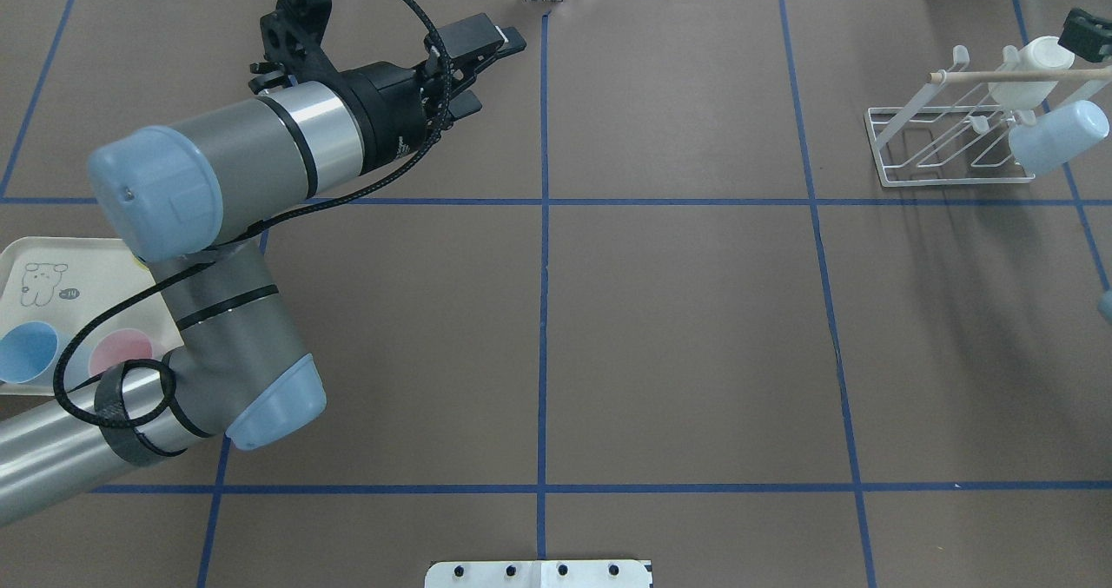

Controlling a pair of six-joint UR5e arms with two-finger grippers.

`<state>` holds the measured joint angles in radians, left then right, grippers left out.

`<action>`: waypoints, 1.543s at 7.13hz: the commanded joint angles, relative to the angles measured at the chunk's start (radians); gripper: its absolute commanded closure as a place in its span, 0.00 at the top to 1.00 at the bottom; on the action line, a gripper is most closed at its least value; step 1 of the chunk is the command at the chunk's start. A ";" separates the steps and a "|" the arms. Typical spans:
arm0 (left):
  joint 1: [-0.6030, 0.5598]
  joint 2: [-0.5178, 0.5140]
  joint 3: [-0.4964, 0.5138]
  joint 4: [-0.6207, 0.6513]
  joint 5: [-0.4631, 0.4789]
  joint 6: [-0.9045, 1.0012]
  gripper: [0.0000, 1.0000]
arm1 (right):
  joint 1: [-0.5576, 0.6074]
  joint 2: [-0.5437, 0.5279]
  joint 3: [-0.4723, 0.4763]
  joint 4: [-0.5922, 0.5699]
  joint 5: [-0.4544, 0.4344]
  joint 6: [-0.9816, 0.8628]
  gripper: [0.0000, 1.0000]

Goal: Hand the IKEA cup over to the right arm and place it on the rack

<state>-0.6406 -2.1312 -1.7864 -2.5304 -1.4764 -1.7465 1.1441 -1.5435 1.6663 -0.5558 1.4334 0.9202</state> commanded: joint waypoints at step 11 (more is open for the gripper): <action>-0.324 0.505 -0.102 0.417 -0.648 0.910 1.00 | -0.408 0.393 0.181 -0.228 0.018 0.804 0.99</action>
<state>-0.9619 -1.6243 -1.8972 -2.2047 -2.1114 -0.9258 0.7652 -1.1533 1.8463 -0.7887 1.4705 1.7030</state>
